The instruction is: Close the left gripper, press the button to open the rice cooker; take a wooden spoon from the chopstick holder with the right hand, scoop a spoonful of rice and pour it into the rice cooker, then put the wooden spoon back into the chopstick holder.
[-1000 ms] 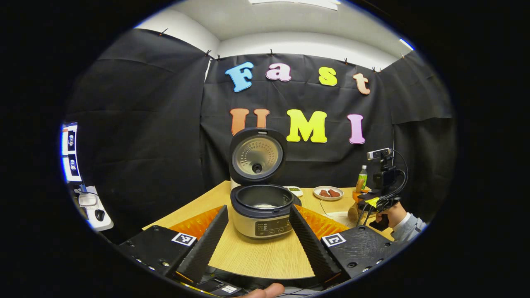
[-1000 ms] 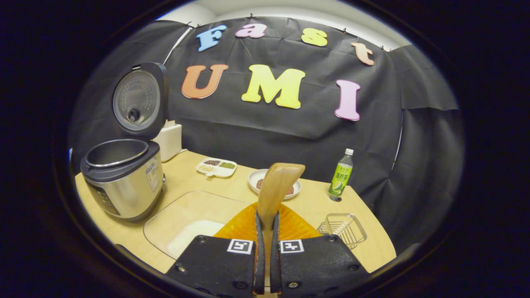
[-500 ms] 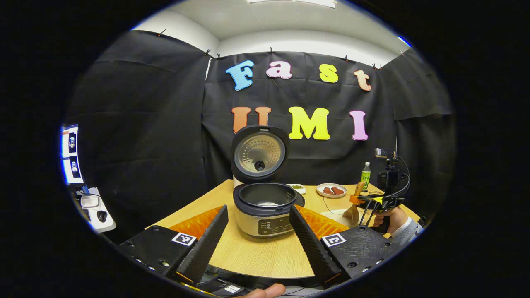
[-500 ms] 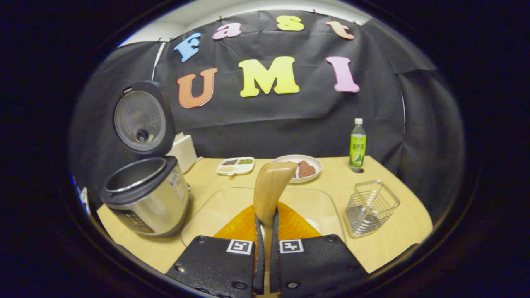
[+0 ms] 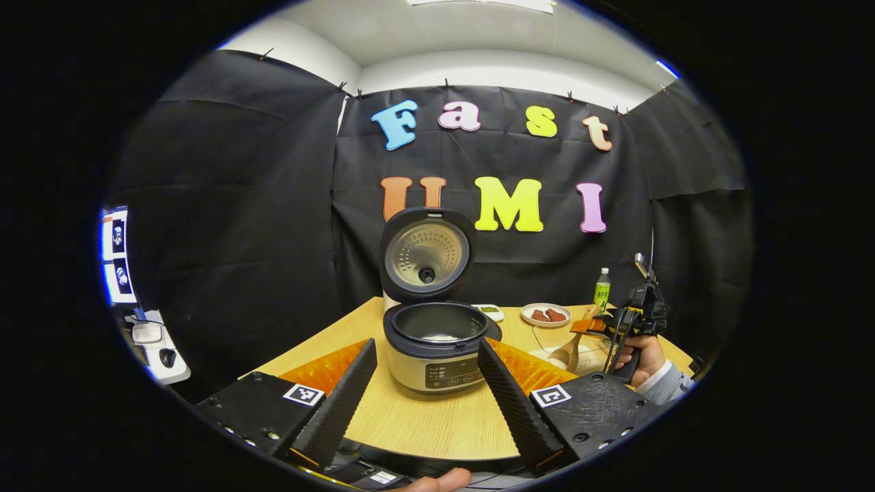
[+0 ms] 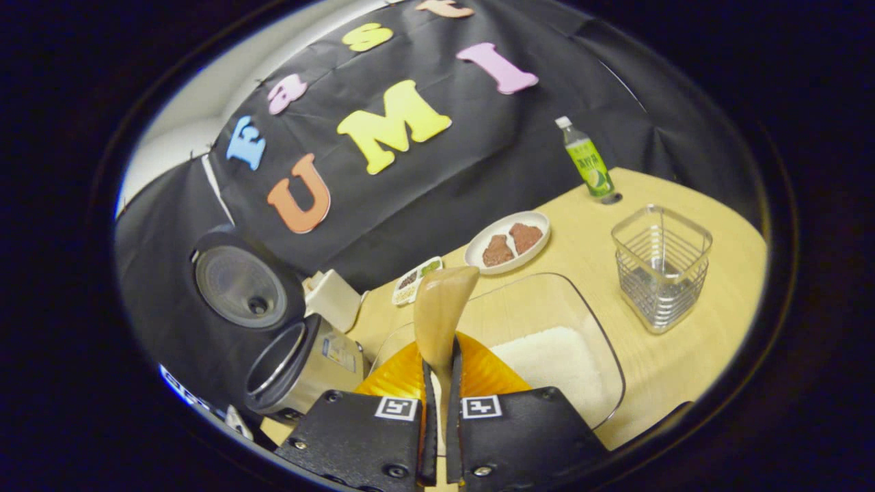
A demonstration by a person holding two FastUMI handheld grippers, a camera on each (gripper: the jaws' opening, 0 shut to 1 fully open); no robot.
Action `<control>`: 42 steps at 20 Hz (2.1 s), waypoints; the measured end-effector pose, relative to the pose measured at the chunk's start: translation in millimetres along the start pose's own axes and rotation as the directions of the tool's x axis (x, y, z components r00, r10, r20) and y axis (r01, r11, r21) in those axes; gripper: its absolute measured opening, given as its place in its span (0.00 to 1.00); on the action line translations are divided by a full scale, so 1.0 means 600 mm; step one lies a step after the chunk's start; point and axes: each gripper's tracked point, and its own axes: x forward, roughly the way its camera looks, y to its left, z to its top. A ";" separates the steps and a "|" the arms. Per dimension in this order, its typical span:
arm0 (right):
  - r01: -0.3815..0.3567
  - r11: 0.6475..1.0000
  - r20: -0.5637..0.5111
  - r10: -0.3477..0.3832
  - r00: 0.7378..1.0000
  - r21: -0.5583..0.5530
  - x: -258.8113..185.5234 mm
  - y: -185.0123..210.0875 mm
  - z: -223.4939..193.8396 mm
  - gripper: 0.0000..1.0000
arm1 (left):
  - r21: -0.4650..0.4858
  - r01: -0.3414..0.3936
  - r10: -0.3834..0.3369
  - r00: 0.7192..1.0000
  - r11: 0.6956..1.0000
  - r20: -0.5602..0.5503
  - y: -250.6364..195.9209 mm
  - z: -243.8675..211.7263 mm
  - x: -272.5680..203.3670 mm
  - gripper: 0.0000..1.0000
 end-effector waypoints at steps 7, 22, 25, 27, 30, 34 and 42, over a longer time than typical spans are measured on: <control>-0.041 0.976 0.019 0.038 0.999 0.215 -0.013 0.004 0.019 0.10 | 0.023 0.007 -0.007 1.000 1.000 -0.002 -0.008 0.000 -0.007 0.95; -0.279 0.658 0.253 0.138 0.958 0.699 -0.106 -0.002 0.119 0.10 | 0.036 0.038 -0.038 0.999 0.999 -0.010 -0.021 -0.003 -0.022 0.95; -0.316 0.630 0.263 0.179 0.948 0.709 -0.117 0.039 0.129 0.10 | 0.033 0.043 -0.043 0.999 0.999 -0.008 -0.018 -0.001 -0.029 0.95; -0.338 0.644 0.276 0.200 0.940 0.686 -0.124 0.076 0.138 0.10 | 0.035 0.041 -0.040 0.999 0.999 -0.009 -0.012 -0.002 -0.032 0.95; -0.360 0.656 0.280 0.228 0.932 0.664 -0.119 0.134 0.142 0.10 | 0.041 0.015 -0.014 1.000 0.999 -0.007 0.009 0.000 -0.040 0.95; -0.375 0.681 0.248 0.282 0.927 0.629 -0.100 0.234 0.133 0.10 | 0.033 -0.015 0.015 1.000 0.999 -0.004 0.033 -0.001 -0.048 0.94; -0.355 0.809 0.198 0.295 0.935 0.468 -0.028 0.389 0.112 0.10 | -0.032 -0.041 0.041 0.999 0.999 0.012 0.066 0.015 -0.076 0.95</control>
